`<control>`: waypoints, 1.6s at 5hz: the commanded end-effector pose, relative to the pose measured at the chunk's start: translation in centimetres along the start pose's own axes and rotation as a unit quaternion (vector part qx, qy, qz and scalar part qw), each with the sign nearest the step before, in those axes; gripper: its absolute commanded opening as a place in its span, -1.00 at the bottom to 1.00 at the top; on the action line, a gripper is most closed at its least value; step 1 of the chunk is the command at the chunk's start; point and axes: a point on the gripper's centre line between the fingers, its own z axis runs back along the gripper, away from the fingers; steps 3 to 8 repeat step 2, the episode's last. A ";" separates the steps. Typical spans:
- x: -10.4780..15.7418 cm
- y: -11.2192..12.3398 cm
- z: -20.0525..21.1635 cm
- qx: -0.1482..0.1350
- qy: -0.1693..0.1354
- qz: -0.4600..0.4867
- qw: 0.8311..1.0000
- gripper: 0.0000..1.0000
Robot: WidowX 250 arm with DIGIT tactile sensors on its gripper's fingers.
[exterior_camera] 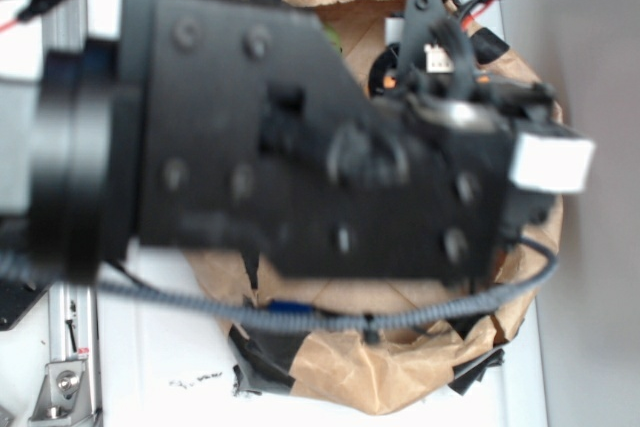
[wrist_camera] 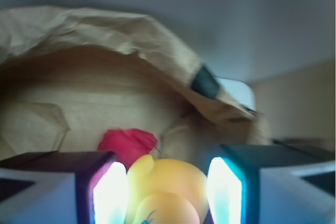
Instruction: Grab the yellow duck.
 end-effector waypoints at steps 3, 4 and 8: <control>0.2 0.1 3.2 -0.153 0.036 0.164 0.974 -1.00; 0.2 0.1 3.2 -0.153 0.036 0.164 0.974 -1.00; 0.2 0.1 3.2 -0.153 0.036 0.164 0.974 -1.00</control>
